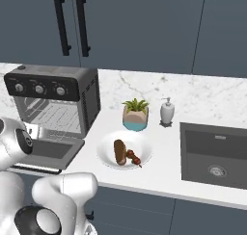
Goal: Pick up the kebab skewer and baguette bread, and place them inside the toaster oven. Close the toaster oven door and start by setting the timer.
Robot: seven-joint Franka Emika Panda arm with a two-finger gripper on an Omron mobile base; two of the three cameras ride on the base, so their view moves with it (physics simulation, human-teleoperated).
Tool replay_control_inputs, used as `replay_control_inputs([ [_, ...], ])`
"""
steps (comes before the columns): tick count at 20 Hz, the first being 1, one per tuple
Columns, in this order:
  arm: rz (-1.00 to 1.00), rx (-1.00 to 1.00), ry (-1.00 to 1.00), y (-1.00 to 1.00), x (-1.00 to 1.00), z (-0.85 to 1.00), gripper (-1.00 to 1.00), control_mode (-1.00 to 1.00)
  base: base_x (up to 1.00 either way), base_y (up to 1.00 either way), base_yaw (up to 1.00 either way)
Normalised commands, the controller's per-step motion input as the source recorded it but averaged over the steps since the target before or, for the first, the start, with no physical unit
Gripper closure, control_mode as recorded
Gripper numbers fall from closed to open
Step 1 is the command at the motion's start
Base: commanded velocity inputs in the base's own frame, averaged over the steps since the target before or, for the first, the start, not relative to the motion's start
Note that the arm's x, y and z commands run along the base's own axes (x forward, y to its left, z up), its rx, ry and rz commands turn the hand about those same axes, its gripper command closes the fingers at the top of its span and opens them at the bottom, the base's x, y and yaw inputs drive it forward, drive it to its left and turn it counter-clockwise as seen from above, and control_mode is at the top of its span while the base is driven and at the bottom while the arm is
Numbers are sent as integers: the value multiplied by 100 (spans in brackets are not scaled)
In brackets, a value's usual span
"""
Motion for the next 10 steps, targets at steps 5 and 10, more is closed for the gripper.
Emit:
replay_control_inputs([
  [5,0,0,0,0,-41,5,-100,-100,0,0,0],
  [10,0,0,1,-2,-28,44,-100,-100,0,0,0],
])
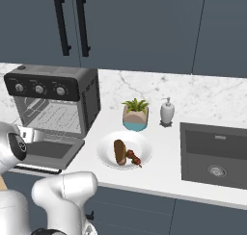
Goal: Pick up the kebab skewer and baguette bread, and place them inside the toaster oven. Close the toaster oven door and start by setting the timer.
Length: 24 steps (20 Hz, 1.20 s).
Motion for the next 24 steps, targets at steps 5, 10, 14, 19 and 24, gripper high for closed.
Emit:
replay_control_inputs([
  [5,0,3,6,-27,-10,70,-100,-100,0,0,0],
  [10,0,4,14,-53,-41,39,-100,-100,0,0,0],
  [14,0,4,16,-63,-52,27,-100,-100,0,0,0],
  [19,0,3,17,-73,-37,23,-100,-100,0,0,0],
  [24,-2,2,19,-67,-28,15,-100,-100,0,0,0],
])
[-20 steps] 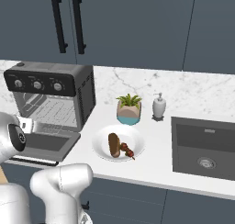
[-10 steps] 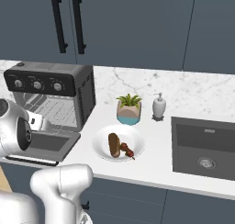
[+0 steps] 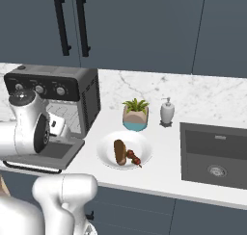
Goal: Pick up the kebab skewer and baguette bread, and place them inside the toaster oven. Close the toaster oven door and start by setting the timer.
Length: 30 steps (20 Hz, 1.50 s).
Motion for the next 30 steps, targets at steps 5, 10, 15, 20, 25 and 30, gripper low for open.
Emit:
replay_control_inputs([
  [5,-2,0,19,-70,-4,0,-100,-100,0,0,0],
  [10,-1,0,17,-65,0,0,-100,-100,0,0,0],
  [15,0,0,14,-55,11,-8,-100,-100,0,0,0],
  [20,0,0,11,-47,25,-17,-100,-100,0,0,0],
  [25,0,-1,13,-12,51,-31,-100,-100,0,0,0],
  [30,5,-7,1,-6,56,-49,-100,-100,0,0,0],
])
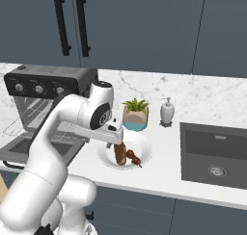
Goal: Pick up the kebab skewer and baguette bread, and place them inside the toaster oven. Close the toaster oven door and start by setting the timer.
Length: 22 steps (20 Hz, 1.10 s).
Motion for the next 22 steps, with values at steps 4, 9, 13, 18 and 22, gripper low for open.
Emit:
replay_control_inputs([
  [4,12,-2,0,-19,62,-50,-100,-100,0,0,0],
  [9,9,0,0,-27,45,-36,-100,-100,0,0,0],
  [13,9,0,0,-18,26,-34,-100,-100,0,0,0],
  [18,3,-2,0,0,22,-35,-100,-100,0,0,0],
  [22,1,-1,0,0,43,-36,-100,-100,0,0,0],
])
